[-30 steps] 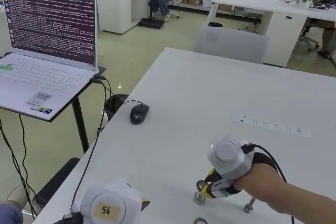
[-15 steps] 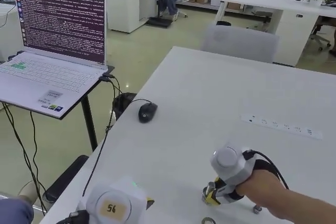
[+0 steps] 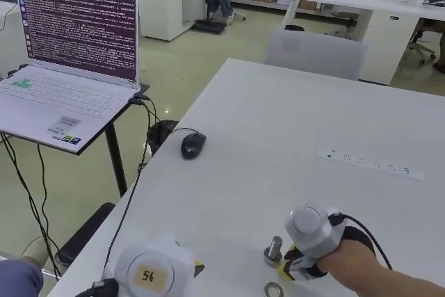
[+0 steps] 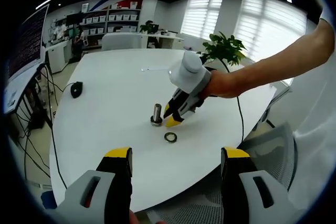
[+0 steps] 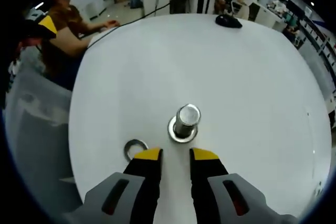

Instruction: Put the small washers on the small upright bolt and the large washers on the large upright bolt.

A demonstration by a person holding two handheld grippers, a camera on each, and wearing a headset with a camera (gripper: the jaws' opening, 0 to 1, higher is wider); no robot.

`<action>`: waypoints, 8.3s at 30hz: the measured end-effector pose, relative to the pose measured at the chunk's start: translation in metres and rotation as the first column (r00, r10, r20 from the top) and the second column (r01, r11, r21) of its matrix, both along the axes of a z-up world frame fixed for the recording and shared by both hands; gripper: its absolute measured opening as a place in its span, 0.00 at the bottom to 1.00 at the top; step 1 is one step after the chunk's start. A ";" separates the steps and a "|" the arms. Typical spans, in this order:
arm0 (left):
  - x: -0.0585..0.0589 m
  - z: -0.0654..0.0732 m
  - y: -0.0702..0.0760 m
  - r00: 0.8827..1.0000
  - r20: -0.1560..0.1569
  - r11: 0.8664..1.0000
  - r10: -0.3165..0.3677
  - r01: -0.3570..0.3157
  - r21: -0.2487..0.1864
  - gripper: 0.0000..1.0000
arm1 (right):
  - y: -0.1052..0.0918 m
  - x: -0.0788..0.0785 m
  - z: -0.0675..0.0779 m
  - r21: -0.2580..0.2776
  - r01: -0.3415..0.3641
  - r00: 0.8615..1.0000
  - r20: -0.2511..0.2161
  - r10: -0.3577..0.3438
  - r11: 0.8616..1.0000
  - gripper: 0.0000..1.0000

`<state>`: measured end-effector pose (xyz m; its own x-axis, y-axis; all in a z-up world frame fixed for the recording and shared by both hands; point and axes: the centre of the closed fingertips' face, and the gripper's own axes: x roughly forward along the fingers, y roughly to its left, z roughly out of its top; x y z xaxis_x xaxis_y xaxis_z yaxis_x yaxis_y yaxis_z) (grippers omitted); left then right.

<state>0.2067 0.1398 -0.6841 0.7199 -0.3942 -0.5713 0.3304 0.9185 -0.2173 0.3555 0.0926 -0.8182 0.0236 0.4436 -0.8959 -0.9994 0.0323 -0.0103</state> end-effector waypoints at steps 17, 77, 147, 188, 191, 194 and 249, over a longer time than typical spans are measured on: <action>-0.002 0.001 -0.001 1.000 0.003 1.000 -0.009 0.009 0.003 0.68 | -0.002 -0.053 -0.004 0.042 -0.235 0.971 -0.037 0.236 0.971 0.23; 0.001 0.004 -0.007 1.000 0.005 1.000 -0.026 0.026 0.007 0.68 | 0.000 -0.059 -0.002 0.044 -0.269 0.961 -0.050 0.271 0.962 0.23; 0.001 0.005 -0.008 0.999 0.001 0.999 -0.032 0.032 0.012 0.68 | 0.005 -0.038 0.032 0.098 -0.363 0.932 0.039 0.361 0.927 0.22; 0.004 0.011 -0.005 0.999 0.013 0.999 -0.034 0.034 0.018 0.68 | 0.031 0.010 0.053 0.035 -0.234 0.969 0.082 0.231 0.971 0.23; 0.005 0.012 -0.006 0.999 0.012 0.999 -0.039 0.038 0.020 0.68 | 0.031 0.009 0.050 0.027 -0.227 0.972 0.076 0.224 0.974 0.23; 0.005 0.012 -0.005 0.999 0.012 0.999 -0.040 0.040 0.021 0.68 | 0.031 0.011 0.044 0.014 -0.212 0.976 0.063 0.210 0.977 0.23; 0.043 0.003 0.002 0.993 -0.022 0.991 -0.118 0.120 0.063 0.67 | -0.074 -0.047 0.038 0.300 0.318 0.948 -0.111 -0.298 0.899 0.41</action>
